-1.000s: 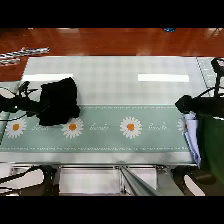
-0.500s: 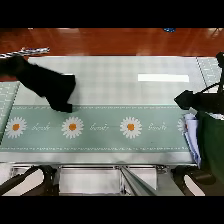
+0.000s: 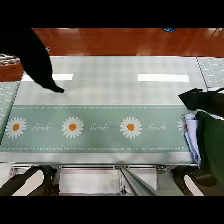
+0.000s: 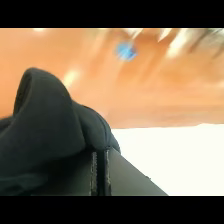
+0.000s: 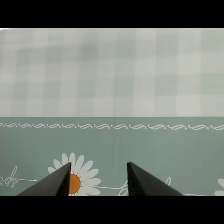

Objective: Fold the shirts.

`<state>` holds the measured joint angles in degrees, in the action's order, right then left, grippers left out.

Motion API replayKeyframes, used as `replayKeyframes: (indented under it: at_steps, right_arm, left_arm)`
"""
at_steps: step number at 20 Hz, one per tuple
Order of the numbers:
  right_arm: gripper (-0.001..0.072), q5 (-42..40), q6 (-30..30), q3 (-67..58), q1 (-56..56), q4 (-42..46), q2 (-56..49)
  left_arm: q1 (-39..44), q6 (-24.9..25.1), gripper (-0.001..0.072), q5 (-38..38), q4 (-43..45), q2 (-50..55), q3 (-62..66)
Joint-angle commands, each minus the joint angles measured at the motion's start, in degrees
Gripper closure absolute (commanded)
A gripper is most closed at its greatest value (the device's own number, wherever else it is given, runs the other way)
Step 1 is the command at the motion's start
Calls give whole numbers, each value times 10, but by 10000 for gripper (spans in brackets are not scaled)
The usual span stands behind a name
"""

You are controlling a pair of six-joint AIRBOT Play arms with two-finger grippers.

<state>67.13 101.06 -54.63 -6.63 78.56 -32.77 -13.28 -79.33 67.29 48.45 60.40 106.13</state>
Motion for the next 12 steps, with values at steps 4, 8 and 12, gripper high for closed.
replayKeyframes:
  at_steps: [4,8,12]
  right_arm:
    - [304,4,7,0,0,-5,72]
    - [304,17,9,0,0,-5,89]
    - [304,23,9,0,0,-4,88]
  left_arm:
    - [147,1,688,-9,-61,-5,74]
    - [288,17,688,-35,-60,-5,3]
    - [391,17,688,-87,-60,-9,-183]
